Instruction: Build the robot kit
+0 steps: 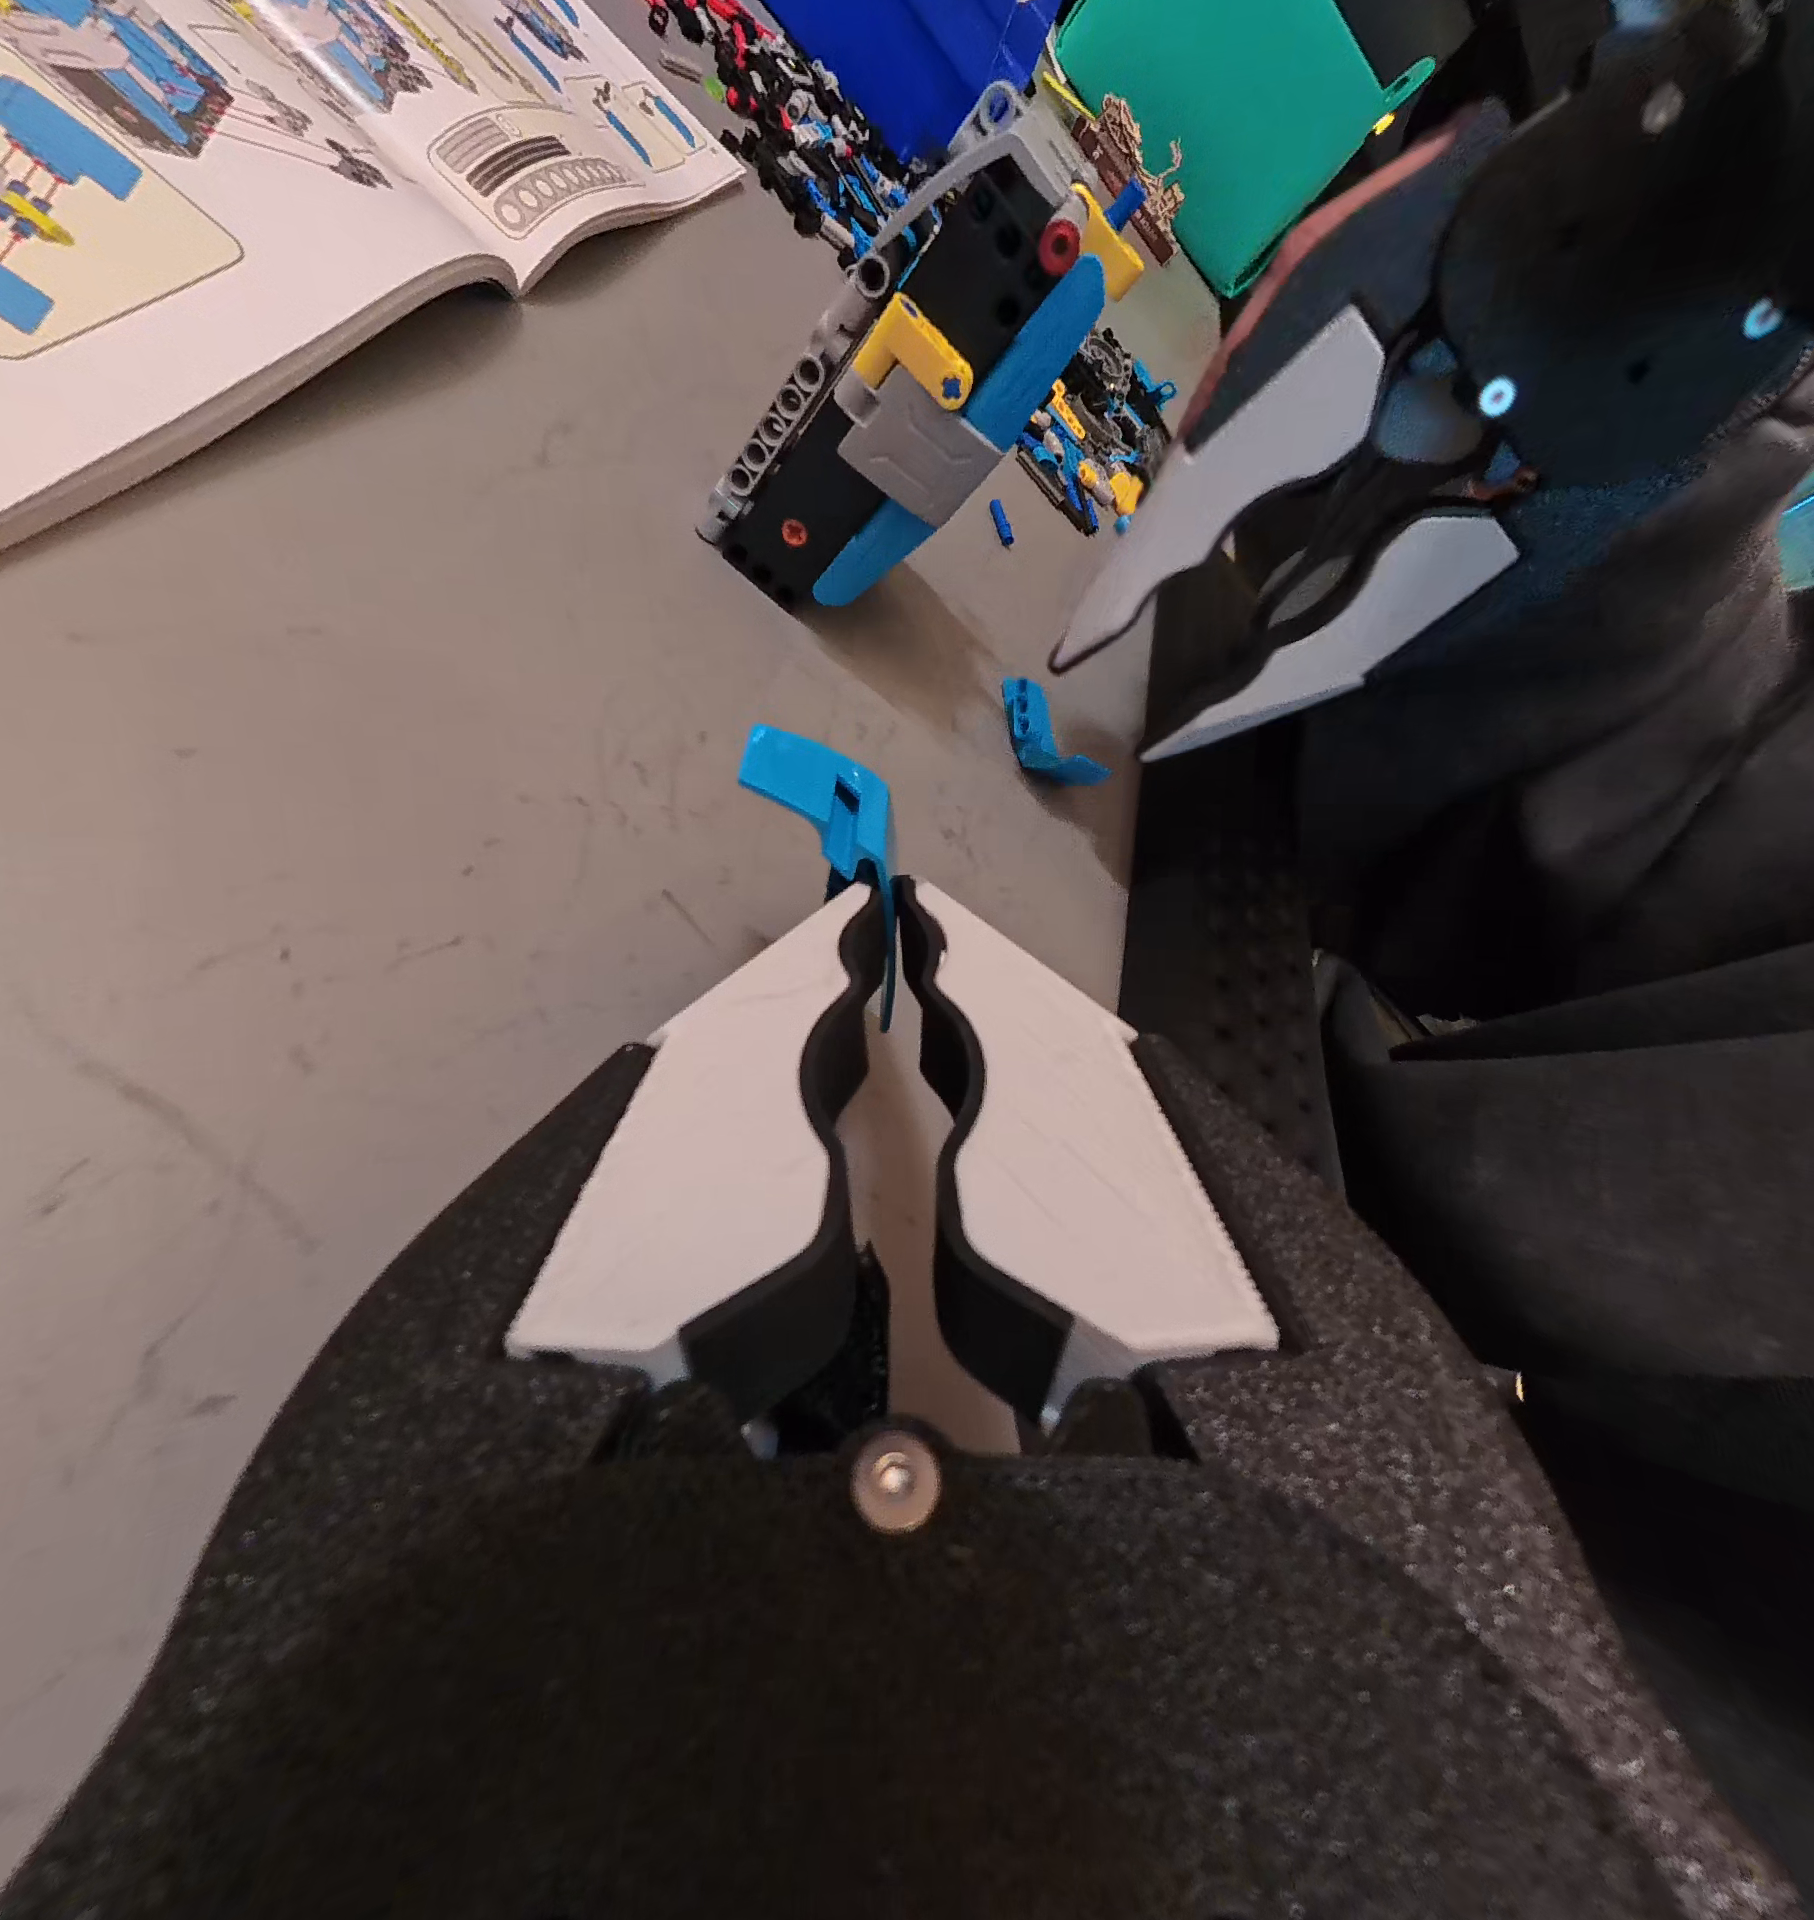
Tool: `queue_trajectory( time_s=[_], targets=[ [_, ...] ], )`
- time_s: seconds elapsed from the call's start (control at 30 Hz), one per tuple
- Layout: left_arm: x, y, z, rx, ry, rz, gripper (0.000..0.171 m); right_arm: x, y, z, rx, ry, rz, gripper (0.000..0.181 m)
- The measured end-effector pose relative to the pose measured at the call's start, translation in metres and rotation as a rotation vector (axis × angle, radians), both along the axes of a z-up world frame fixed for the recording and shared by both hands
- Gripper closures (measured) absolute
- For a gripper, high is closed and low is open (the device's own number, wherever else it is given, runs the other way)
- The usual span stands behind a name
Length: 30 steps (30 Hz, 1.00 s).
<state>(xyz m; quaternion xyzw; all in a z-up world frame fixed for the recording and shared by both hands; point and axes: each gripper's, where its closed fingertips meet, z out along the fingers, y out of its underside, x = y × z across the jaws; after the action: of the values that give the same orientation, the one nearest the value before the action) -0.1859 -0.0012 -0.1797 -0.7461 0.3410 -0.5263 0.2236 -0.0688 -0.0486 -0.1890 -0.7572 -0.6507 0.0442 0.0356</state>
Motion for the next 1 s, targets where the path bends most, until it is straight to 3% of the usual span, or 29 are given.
queue_trajectory(
  time_s=[0.03, 0.23, 0.5, 0.67, 1.0],
  targets=[
    [0.0, 0.0, 0.0, 0.001, 0.0, 0.0, 0.171, 0.003, -0.005, 0.0, 0.015, 0.01, 0.048, 0.146],
    [0.001, -0.002, 0.0, 0.009, 0.002, -0.01, 0.171, 0.028, -0.016, -0.008, 0.115, 0.053, 0.112, 0.151],
    [0.003, -0.005, -0.002, 0.023, 0.015, -0.026, 0.171, 0.025, -0.011, -0.024, 0.162, 0.18, 0.098, 0.143],
    [0.003, -0.007, -0.002, 0.021, 0.017, -0.036, 0.171, 0.023, -0.012, -0.035, 0.108, 0.122, 0.133, 0.145],
    [0.003, -0.008, -0.002, 0.022, 0.018, -0.042, 0.171, 0.025, -0.009, -0.025, 0.088, 0.091, 0.126, 0.148]
  ],
)
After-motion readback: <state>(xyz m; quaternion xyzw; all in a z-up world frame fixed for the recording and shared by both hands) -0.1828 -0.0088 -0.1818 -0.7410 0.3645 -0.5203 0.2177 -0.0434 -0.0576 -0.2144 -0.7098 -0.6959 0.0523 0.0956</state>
